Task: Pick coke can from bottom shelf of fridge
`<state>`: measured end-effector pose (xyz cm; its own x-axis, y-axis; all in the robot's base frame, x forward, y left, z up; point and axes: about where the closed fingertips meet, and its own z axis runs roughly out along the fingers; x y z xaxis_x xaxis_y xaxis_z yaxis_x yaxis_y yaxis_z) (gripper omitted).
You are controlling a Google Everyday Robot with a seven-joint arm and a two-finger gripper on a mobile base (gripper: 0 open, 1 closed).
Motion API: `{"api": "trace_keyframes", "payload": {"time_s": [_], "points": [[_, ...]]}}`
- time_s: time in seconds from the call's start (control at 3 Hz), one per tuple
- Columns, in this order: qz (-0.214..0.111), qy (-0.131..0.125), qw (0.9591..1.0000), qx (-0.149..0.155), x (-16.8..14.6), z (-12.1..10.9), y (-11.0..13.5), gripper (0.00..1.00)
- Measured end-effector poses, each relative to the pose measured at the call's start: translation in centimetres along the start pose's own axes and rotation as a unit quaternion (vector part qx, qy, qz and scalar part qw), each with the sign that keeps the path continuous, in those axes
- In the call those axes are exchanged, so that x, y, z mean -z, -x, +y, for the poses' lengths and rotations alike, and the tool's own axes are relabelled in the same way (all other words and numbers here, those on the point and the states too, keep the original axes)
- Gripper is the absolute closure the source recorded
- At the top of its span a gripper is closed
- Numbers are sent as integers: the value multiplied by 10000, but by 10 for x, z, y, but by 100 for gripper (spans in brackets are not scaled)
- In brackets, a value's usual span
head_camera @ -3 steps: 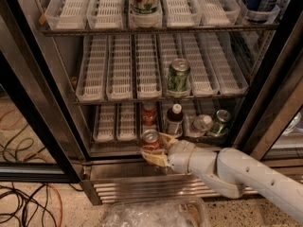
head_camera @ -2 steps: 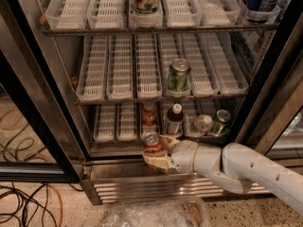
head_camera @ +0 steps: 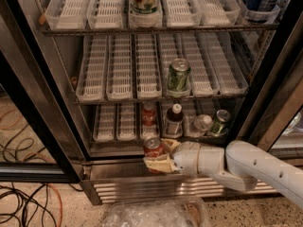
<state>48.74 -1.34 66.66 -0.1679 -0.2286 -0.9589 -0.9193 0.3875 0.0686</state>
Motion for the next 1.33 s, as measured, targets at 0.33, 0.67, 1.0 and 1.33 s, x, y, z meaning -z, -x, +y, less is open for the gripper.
{"api": "trace_keyframes", "payload": {"time_s": [0.33, 0.67, 1.0, 1.33], "points": [[45, 175, 9998, -52, -6, 3, 1, 100], [89, 390, 9992, -30, -9, 17, 9, 100], [116, 455, 9989, 51, -5, 37, 15, 100], [47, 405, 9991, 142, 3, 63, 18, 100]]}}
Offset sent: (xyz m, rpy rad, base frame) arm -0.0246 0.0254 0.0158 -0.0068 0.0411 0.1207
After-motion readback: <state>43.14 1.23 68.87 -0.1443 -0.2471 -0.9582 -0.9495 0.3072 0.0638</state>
